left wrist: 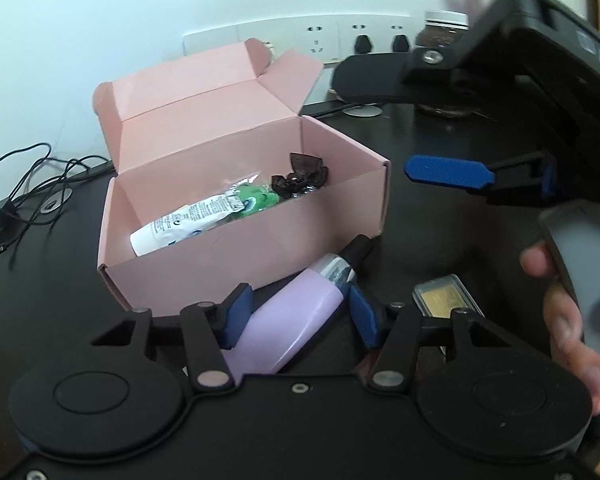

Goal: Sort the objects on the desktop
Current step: 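Move the left tool to the lilac bottle with black cap, then close the left gripper around the lilac bottle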

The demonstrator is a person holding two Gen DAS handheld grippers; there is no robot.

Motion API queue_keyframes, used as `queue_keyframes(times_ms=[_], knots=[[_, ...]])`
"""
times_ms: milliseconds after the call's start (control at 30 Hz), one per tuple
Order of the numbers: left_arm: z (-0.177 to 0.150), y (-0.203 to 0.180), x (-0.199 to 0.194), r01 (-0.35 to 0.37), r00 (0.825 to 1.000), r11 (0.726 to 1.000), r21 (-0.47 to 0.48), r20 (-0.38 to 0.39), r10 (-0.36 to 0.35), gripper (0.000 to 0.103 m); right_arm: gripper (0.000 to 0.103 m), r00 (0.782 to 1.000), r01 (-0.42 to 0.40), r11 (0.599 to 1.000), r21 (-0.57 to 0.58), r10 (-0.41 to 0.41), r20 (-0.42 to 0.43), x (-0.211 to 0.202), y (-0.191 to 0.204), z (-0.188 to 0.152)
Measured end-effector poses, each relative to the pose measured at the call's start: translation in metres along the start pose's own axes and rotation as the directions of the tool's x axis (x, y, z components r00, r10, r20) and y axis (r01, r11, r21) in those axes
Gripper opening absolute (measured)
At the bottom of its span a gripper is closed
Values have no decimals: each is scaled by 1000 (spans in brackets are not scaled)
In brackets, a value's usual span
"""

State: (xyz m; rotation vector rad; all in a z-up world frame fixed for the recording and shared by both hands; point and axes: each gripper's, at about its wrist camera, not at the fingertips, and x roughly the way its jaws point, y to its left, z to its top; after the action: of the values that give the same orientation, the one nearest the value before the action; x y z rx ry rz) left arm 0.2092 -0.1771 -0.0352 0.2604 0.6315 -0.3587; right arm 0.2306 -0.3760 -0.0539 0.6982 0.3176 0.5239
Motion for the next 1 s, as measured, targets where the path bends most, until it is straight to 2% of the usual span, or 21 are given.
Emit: queue_keyframes(times_ms=[100, 200, 333, 533, 567, 633, 1000], knots=[[-2, 6, -4, 34, 999, 999, 27, -3, -34, 49, 102, 1000, 0, 1000, -1, 0, -1, 0, -1, 1], [-5, 12, -5, 34, 999, 999, 36, -1, -34, 49, 102, 1000, -2, 1000, -3, 1, -4, 1, 0, 1], [-1, 16, -2, 28, 1000, 999, 30, -9, -28, 58, 102, 1000, -4, 1000, -7, 4, -9, 2, 0, 1], [4, 12, 7, 49, 999, 999, 16, -4, -48, 58, 102, 1000, -5, 1000, 0, 5, -5, 1, -1, 1], [4, 12, 7, 53, 999, 999, 10, -3, -52, 57, 102, 1000, -5, 1000, 1, 5, -5, 1, -1, 1], [4, 12, 7, 59, 998, 998, 1, -1, -59, 49, 102, 1000, -5, 1000, 2, 5, -6, 1, -1, 1], [-2, 17, 0, 24, 1000, 1000, 15, 18, -24, 39, 102, 1000, -9, 1000, 1, 9, -7, 1, -1, 1]])
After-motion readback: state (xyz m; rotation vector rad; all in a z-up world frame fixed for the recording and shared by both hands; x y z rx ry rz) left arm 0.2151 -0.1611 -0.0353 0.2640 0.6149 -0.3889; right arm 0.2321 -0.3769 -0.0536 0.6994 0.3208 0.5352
